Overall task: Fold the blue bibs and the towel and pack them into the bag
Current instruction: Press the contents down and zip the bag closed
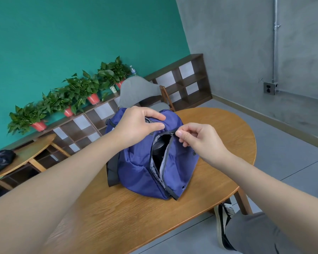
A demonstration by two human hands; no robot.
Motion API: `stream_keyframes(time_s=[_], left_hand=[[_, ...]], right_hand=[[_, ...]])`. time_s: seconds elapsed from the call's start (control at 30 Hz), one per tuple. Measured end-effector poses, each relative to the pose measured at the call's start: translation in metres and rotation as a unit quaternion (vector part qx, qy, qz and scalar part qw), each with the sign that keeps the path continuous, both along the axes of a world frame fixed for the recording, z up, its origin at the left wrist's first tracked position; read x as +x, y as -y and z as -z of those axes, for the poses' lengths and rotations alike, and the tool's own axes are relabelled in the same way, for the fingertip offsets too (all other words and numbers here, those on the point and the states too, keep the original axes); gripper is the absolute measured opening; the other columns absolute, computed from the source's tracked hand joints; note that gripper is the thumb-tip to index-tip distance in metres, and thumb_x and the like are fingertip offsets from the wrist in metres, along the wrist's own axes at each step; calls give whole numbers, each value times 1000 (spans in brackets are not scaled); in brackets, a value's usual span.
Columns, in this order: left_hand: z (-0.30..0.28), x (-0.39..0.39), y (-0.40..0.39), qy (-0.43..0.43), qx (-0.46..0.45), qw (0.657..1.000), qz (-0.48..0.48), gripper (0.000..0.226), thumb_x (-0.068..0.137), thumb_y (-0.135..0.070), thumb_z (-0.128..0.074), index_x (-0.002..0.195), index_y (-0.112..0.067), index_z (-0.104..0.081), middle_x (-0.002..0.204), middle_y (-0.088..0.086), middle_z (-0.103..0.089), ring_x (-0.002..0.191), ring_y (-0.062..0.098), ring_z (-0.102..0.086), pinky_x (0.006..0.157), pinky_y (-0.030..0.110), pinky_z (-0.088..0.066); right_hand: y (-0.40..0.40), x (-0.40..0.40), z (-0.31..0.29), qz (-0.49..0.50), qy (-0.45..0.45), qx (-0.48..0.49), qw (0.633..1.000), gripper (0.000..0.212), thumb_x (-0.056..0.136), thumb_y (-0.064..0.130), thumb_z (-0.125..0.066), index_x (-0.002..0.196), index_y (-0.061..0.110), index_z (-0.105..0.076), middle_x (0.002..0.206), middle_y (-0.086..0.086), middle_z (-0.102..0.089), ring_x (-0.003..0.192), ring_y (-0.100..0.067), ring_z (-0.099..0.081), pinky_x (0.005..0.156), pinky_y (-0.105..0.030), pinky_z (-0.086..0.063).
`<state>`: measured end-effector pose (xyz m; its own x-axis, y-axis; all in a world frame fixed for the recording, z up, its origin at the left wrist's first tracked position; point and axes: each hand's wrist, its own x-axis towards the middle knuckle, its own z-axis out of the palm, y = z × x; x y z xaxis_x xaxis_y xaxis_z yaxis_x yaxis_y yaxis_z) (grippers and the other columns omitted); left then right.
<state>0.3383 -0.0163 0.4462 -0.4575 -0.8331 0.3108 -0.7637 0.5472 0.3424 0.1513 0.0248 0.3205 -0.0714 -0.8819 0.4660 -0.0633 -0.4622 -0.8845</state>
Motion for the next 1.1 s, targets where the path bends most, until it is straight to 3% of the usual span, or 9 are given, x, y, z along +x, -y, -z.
stream_keyframes(time_s=[0.1,0.2,0.3,0.37,0.5,0.6,0.73,0.87,1.1], left_hand=[[-5,-2,2,15,-15,999,26,20,83,-22,-83,103,-25,-80,107,-12,-74,94,-14,-61,86,5,-43],[-7,-4,3,68,-62,993,76,21,85,-23,-82,106,-24,-80,116,-8,-68,96,-12,-55,88,3,-35],[-7,-13,2,134,-75,980,124,26,83,-31,-82,109,-28,-79,124,-6,-62,118,8,-48,103,20,-31],[-3,-21,3,157,-65,976,139,25,83,-37,-81,107,-31,-79,124,-7,-60,121,14,-44,105,32,-32],[8,-38,1,172,-47,974,137,17,82,-37,-82,97,-30,-80,114,-16,-58,117,9,-39,100,35,-28],[12,-42,1,154,-55,978,133,7,81,-35,-84,83,-33,-77,98,-18,-60,107,10,-45,101,42,-35],[14,-35,6,112,-65,981,142,11,76,-40,-82,80,-30,-78,91,-16,-61,103,13,-52,96,50,-43],[12,-32,5,98,-68,983,142,15,74,-43,-80,83,-31,-79,90,-18,-55,103,14,-48,96,53,-41],[20,-9,-8,70,-57,989,114,9,77,-30,-87,81,-26,-81,94,-12,-57,102,5,-46,99,49,-39]], right_hand=[[-1,1,-6,-15,11,0,1000,12,94,18,-71,90,8,-75,72,-3,-70,61,-9,-61,62,-17,-48],[1,-3,-12,-24,88,26,996,15,92,19,-73,85,6,-75,68,-3,-68,58,-11,-57,61,-19,-48],[1,-7,-15,-36,128,34,991,15,87,18,-77,81,5,-75,66,-5,-67,55,-11,-54,58,-19,-47],[0,-9,-15,-41,141,34,989,14,84,17,-79,79,5,-75,65,-6,-68,54,-11,-54,58,-18,-47],[0,-13,-13,-41,139,29,989,19,79,17,-84,77,1,-74,65,-7,-69,54,-11,-55,58,-18,-48],[2,-20,-8,-49,132,13,990,20,73,15,-86,81,3,-73,76,-17,-71,64,-15,-59,64,-21,-51],[13,-29,-1,-48,18,-20,998,32,68,19,-87,99,16,-78,100,0,-72,84,-20,-58,81,-22,-50],[25,-22,-3,-56,-56,-26,997,26,71,14,-89,88,30,-77,103,-1,-66,98,-9,-57,88,-12,-41],[38,-23,-7,-26,-164,-38,985,6,82,16,-81,86,15,-77,96,1,-66,92,-8,-58,87,-16,-44]])
